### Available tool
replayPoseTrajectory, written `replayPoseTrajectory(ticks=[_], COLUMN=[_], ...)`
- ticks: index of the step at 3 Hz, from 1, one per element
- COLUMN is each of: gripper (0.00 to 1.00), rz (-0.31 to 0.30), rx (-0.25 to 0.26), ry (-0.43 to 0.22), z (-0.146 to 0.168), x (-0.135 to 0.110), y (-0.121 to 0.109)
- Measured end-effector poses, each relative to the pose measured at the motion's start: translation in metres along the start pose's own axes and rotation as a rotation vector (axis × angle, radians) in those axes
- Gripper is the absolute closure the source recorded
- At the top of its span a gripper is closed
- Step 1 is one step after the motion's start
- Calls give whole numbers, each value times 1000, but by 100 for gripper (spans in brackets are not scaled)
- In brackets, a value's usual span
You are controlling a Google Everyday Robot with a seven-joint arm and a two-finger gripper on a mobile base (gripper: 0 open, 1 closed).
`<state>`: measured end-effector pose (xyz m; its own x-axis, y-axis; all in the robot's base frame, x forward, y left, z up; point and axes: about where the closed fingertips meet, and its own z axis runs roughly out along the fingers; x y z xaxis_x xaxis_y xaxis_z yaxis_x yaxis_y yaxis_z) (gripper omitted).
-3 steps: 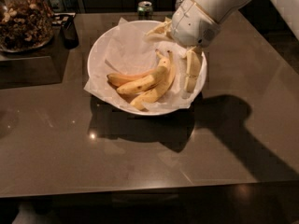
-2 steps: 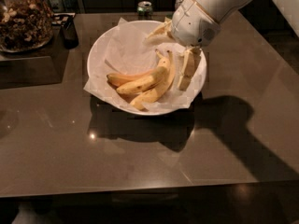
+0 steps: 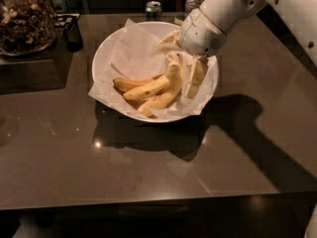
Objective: Pick banana from white bowl
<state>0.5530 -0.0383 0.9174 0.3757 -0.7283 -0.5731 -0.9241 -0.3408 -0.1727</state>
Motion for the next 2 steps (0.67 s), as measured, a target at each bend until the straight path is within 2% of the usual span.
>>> replayPoseTrajectory(ticks=[2], gripper=[11], rz=[-35], rx=[-39], ry=[-22], z=[36], x=[26], y=[-17])
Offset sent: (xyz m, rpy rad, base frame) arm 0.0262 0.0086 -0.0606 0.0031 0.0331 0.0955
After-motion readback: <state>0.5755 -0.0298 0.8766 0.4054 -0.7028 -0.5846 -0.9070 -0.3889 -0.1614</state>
